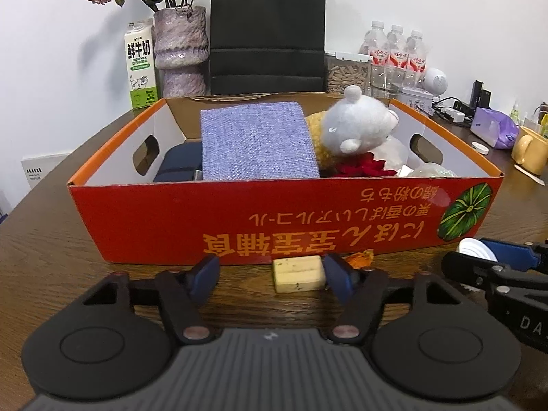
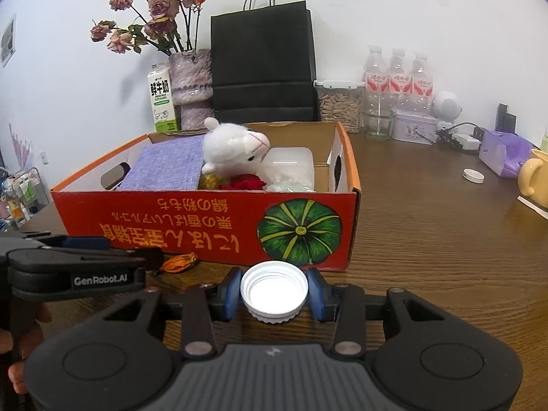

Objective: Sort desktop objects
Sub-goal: 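Grasp the white bottle cap with the right tool while the left tool grasps the yellow block, then carry the white cap and yellow block into the box and open both tools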

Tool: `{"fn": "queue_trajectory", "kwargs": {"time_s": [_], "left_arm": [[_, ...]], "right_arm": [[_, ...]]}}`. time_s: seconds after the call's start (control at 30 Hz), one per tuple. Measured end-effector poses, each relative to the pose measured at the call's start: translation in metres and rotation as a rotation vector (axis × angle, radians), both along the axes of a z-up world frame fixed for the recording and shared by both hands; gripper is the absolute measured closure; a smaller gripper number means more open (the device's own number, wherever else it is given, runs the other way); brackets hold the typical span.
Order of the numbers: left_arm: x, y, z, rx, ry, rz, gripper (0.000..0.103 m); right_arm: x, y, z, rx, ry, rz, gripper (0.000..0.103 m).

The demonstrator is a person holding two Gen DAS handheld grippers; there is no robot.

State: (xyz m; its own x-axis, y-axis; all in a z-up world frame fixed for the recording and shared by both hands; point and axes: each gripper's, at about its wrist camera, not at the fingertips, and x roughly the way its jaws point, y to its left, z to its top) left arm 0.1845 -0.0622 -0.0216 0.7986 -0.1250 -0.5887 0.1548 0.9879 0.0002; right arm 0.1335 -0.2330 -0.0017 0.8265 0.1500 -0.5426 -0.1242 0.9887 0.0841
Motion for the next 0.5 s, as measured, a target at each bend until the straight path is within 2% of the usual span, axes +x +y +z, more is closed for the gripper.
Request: {"fn": "queue_trajectory", "kwargs": {"time_s": [0.07,0.17,0.5], "left_arm": [[0.000,-0.001,-0.001,0.001,0.015,-0.003,0.050],[-0.003,0.000,-0.001,-0.006,0.008,-0.017,0.071],[-0.013,0.007,0.000,-0.040,0.007,-0.041,0.071]], "right_arm": [[0.000,0.000,0.000,0.000,0.000,0.000,0.064],[0.000,0.000,0.000,-0.002,0.001,-0.001,0.064],[0.000,0.002,-0.001,-0.015,0.006,0.000,0.064]]}}
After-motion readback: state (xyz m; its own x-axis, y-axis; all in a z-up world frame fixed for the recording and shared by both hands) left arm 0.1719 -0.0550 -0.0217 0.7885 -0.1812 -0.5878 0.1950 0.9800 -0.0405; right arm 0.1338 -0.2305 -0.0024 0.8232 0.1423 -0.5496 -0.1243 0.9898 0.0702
